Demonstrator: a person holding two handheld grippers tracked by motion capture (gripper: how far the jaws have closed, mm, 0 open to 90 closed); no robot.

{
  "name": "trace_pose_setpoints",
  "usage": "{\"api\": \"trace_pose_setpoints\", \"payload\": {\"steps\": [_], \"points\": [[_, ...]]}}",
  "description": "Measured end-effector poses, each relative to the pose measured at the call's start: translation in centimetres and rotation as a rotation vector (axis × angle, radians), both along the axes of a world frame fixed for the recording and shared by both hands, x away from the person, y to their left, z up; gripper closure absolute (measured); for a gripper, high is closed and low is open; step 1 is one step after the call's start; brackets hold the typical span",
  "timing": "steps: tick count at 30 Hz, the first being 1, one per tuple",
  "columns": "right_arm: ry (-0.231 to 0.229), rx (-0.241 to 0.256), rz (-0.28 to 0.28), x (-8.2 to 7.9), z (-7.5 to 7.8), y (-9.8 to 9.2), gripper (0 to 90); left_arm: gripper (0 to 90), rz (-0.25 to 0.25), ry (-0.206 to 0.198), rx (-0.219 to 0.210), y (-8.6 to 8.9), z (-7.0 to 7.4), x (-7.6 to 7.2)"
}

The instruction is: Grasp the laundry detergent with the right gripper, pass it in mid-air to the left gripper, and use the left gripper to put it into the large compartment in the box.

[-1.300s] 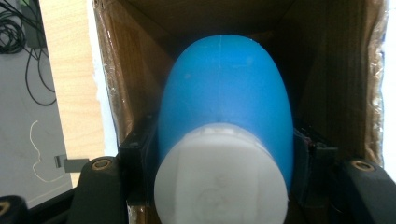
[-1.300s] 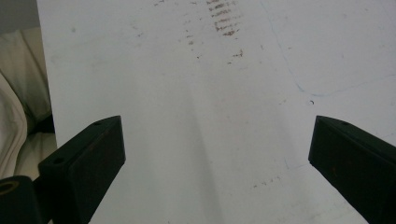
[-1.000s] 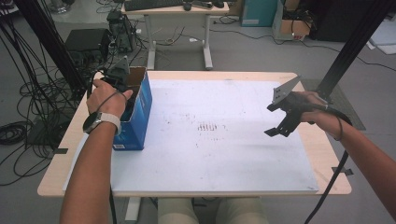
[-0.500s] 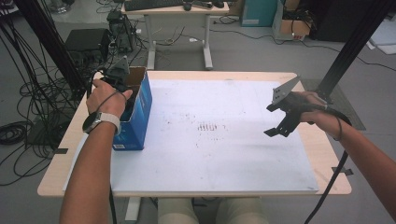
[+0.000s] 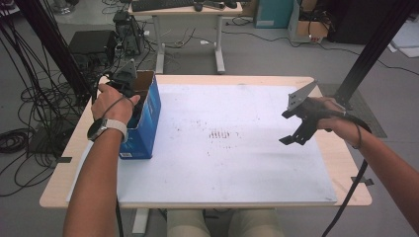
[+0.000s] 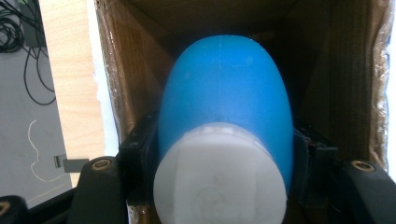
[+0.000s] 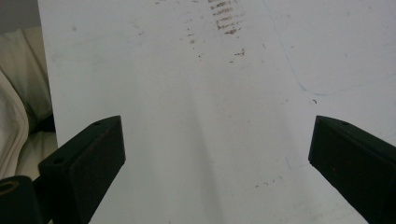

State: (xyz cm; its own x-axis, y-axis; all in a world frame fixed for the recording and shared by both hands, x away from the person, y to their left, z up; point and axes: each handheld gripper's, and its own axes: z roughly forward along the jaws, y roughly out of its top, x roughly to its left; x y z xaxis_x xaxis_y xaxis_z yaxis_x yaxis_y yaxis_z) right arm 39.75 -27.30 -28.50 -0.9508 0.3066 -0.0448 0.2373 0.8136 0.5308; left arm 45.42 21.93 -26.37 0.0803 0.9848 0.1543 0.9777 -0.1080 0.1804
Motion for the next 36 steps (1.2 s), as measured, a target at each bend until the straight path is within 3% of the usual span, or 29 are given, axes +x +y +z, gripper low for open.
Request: {"api": "trace_pose_setpoints", "payload": {"steps": [5, 36], "points": [[-0.018, 0.011, 0.027, 0.22, -0.08, -0.02, 3.9, 37.8, -0.001, 0.000, 0.002, -0.01, -0.01, 0.00], [0.004, 0.001, -0.005, -0.03, -0.13, -0.03, 3.9, 37.8, 0.007, -0.001, -0.004, 0.10, 0.02, -0.03]]}}
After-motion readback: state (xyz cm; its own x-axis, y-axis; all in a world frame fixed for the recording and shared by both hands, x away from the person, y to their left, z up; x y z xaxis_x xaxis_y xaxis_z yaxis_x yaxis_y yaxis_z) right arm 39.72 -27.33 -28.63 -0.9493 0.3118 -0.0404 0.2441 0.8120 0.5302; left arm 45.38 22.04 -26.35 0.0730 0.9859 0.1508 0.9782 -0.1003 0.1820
